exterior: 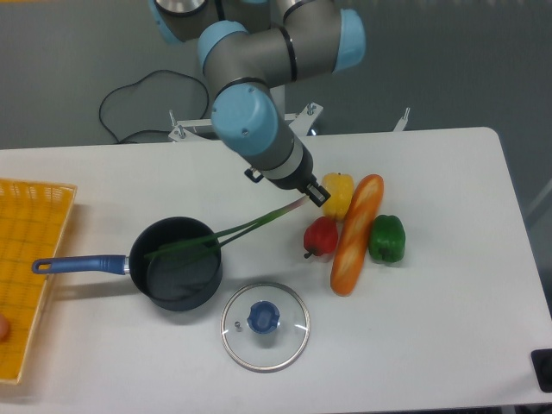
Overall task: Place the green onion in the pot
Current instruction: 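Carry the green onion toward the black saucepan, lowering its leaves inside, then lower the gripper to push the green onion deeper into the saucepan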
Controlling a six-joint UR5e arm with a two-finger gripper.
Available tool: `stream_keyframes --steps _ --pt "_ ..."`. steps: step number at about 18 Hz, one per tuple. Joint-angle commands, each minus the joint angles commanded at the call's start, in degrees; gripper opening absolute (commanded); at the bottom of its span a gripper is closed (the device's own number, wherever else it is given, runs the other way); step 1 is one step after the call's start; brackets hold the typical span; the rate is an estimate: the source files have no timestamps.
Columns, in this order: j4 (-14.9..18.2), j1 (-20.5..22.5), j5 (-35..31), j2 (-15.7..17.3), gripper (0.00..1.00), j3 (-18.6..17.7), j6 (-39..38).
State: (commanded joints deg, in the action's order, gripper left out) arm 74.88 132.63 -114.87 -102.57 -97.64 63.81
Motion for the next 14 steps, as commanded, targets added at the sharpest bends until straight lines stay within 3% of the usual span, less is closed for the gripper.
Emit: stream_keyframes --steps 6,14 --pt "0.2 -3.7 -2.5 0.1 0.08 -1.2 -5.0" --pt "0.2 -4.7 -6.1 0.3 0.08 -3.1 -5.9"
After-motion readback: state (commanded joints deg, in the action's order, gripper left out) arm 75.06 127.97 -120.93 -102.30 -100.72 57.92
